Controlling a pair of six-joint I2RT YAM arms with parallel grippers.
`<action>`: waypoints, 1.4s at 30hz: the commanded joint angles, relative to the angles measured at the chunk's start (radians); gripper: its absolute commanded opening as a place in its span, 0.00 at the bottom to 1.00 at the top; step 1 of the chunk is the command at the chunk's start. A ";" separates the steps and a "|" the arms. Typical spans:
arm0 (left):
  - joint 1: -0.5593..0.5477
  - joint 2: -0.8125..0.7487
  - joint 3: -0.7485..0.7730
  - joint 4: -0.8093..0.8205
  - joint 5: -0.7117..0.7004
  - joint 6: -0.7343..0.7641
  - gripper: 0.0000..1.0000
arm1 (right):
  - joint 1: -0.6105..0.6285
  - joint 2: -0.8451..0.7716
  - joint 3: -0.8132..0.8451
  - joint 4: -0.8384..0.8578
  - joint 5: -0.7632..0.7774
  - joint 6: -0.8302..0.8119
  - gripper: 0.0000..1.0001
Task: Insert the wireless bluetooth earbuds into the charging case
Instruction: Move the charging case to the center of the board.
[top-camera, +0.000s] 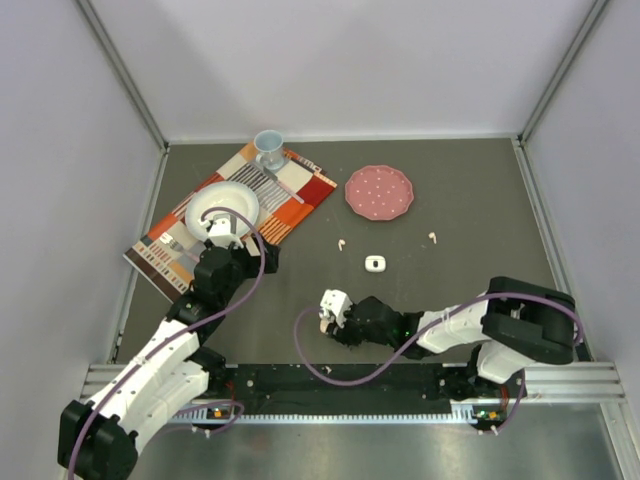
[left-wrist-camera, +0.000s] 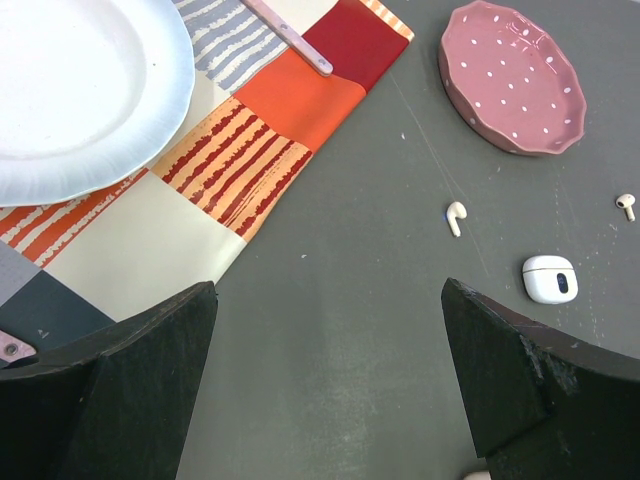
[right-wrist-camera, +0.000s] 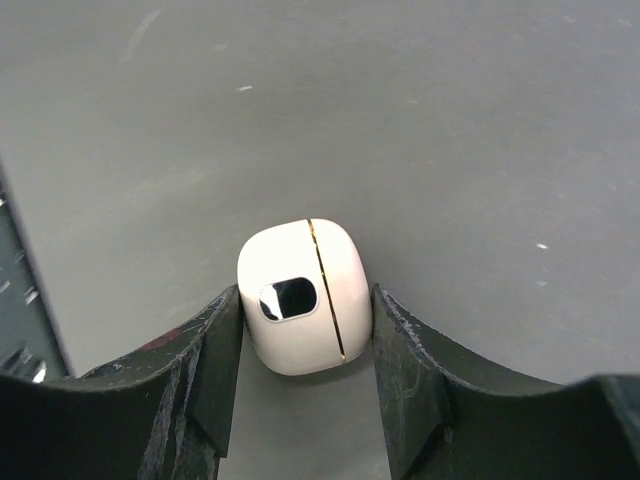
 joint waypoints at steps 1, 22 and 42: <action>0.006 -0.004 0.002 0.052 0.003 0.009 0.99 | -0.010 0.056 0.042 -0.125 0.353 0.160 0.46; 0.008 -0.018 -0.011 0.054 0.002 0.018 0.99 | -0.085 0.002 -0.093 0.123 -0.052 0.010 0.64; 0.011 -0.046 -0.024 0.051 -0.009 0.029 0.99 | -0.162 0.070 -0.006 0.023 -0.180 -0.119 0.60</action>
